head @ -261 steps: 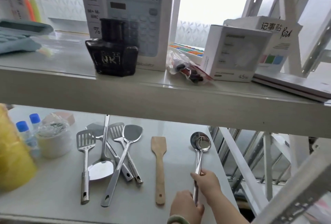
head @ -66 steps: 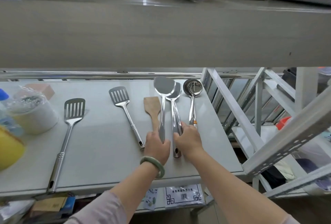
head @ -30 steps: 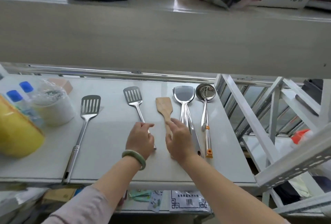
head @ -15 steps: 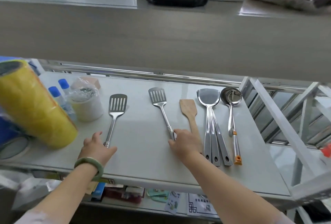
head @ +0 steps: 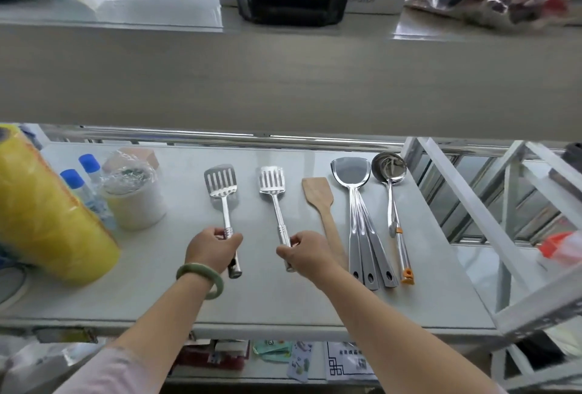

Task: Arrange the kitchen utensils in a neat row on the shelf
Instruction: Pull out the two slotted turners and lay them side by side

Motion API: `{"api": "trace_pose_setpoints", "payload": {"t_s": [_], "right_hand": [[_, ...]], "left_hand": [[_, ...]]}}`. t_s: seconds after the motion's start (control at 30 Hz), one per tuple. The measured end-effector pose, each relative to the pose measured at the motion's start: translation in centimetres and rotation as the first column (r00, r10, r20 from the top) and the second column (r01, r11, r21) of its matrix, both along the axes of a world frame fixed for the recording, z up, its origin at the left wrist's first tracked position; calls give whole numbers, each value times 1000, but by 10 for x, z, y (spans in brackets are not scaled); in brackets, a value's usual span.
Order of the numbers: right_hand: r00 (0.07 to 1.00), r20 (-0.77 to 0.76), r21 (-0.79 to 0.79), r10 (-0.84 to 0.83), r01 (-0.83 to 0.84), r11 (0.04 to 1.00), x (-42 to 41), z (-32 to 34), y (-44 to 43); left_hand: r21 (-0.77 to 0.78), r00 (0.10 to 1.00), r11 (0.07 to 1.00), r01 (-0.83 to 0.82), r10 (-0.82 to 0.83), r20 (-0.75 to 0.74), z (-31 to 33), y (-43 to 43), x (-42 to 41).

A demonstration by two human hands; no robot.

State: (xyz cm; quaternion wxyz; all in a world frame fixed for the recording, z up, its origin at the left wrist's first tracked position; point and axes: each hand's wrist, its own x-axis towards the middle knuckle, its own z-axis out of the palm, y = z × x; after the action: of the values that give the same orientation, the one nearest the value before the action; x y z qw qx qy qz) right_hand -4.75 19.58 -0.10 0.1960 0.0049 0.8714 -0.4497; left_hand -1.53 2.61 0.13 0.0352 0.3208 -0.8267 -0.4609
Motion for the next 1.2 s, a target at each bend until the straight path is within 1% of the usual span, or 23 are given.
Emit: {"api": "trace_pose_setpoints", "payload": {"t_s": [0.1, 0.23, 0.4, 0.5, 0.6, 0.73, 0.83, 0.9, 0.97, 1.0, 1.07, 1.13, 1.2], "right_hand": [[994, -95, 37, -48, 52, 998, -3, 2, 17], [979, -154, -63, -131, 122, 990, -3, 6, 47], [964, -233, 65, -129, 148, 987, -5, -2, 79], [963, -249, 147, -99, 139, 979, -4, -5, 87], [962, -262, 188, -81, 133, 973, -6, -5, 90], [948, -317, 268, 1, 89, 959, -8, -9, 93], [928, -371, 320, 47, 80, 944, -7, -12, 98], [897, -441, 302, 2, 146, 942, -8, -12, 105], [843, -531, 288, -81, 269, 919, -13, -12, 117], [830, -546, 298, -116, 321, 899, -17, -11, 124], [854, -495, 349, -160, 364, 864, -26, -12, 139], [910, -384, 390, -154, 311, 867, -34, -16, 150], [948, -299, 403, -108, 228, 886, -42, -20, 157]], "left_hand": [[47, 995, 996, 72, -69, -72, 4, 34, -15], [23, 975, 980, 197, -193, -113, 7, 79, -29], [-18, 949, 954, 301, -301, -94, -3, 123, -38], [-7, 943, 947, 322, -321, -86, -12, 140, -39], [-19, 939, 941, 338, -338, -66, -18, 150, -44], [-81, 926, 924, 373, -376, -24, -22, 154, -51], [-113, 914, 907, 405, -404, 38, -25, 155, -55], [-110, 908, 902, 418, -412, 69, -29, 155, -56], [-99, 911, 906, 411, -405, 81, -30, 156, -56], [-110, 911, 905, 410, -402, 89, -30, 158, -55], [-151, 905, 893, 424, -413, 98, -31, 162, -53], [-170, 892, 875, 453, -445, 86, -31, 168, -53], [-189, 868, 847, 496, -487, 96, -33, 174, -53]]}}
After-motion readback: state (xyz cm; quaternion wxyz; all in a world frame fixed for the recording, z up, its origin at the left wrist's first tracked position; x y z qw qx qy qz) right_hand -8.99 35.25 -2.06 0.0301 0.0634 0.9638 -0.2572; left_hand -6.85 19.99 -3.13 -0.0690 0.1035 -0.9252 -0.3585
